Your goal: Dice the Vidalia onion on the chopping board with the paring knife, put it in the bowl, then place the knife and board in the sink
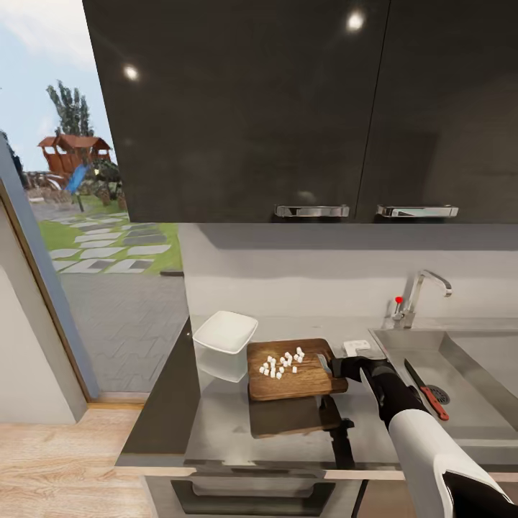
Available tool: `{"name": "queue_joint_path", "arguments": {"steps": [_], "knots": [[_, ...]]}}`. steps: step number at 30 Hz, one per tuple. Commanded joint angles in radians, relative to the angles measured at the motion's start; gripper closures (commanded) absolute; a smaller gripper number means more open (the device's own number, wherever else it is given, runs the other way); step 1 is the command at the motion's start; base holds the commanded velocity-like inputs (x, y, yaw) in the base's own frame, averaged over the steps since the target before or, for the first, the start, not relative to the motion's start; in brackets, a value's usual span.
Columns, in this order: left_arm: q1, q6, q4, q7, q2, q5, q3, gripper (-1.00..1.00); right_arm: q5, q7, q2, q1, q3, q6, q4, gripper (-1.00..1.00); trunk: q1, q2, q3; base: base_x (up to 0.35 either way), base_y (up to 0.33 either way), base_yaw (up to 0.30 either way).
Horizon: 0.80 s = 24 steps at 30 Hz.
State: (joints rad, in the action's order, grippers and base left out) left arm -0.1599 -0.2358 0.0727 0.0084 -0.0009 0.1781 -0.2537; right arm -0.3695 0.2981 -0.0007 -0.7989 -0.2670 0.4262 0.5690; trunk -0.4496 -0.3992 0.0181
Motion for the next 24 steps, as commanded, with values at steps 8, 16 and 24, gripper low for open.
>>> {"name": "queue_joint_path", "arguments": {"steps": [8,16,24], "knots": [[-0.001,-0.007,0.005,0.001,-0.001,0.007,-0.009,-1.00,-0.009,0.009,0.000,0.000,-0.006,0.003,0.002,1.00,0.000,-0.001,0.000,0.002,0.034,0.000],[-0.001,0.004,0.008,0.008,0.030,0.010,-0.008,-1.00,-0.009,0.009,0.000,0.000,-0.006,0.003,0.002,1.00,0.000,-0.001,0.000,0.081,0.100,0.000],[0.000,0.031,0.010,0.011,0.035,0.011,-0.007,-1.00,-0.009,0.009,-0.001,0.000,-0.008,0.003,0.002,1.00,0.000,-0.001,0.000,0.007,0.006,0.000]]}}
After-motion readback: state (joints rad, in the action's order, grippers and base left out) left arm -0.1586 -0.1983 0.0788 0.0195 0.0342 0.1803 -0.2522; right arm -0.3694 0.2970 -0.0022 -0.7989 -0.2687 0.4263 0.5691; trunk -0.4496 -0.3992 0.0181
